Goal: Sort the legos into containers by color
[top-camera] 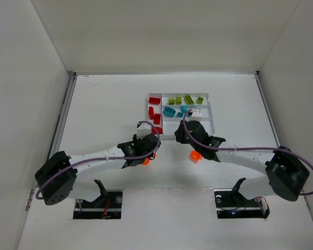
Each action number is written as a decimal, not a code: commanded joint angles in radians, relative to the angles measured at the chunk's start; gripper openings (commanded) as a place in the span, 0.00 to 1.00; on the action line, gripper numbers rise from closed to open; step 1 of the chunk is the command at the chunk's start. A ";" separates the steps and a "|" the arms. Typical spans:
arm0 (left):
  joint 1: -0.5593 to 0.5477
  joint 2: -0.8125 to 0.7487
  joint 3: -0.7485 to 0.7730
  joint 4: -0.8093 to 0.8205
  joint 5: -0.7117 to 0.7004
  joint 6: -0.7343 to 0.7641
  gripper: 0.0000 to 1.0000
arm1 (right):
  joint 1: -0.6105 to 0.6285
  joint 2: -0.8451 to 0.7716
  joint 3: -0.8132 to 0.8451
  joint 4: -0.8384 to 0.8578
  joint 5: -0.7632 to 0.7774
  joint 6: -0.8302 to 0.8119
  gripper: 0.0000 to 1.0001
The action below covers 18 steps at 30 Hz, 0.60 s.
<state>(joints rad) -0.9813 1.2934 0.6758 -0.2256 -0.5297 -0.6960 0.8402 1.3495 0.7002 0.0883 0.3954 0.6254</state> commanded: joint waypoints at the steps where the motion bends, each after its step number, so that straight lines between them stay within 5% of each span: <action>1: -0.026 0.010 0.047 0.049 0.040 0.026 0.35 | 0.007 -0.030 -0.027 0.048 0.017 0.007 0.33; 18: -0.075 0.196 0.051 0.166 0.096 0.090 0.35 | -0.034 -0.102 -0.102 0.050 0.020 0.039 0.39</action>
<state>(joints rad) -1.0569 1.4872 0.7017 -0.1043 -0.4351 -0.6270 0.8062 1.2629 0.5953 0.0906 0.4038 0.6552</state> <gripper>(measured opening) 0.356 0.392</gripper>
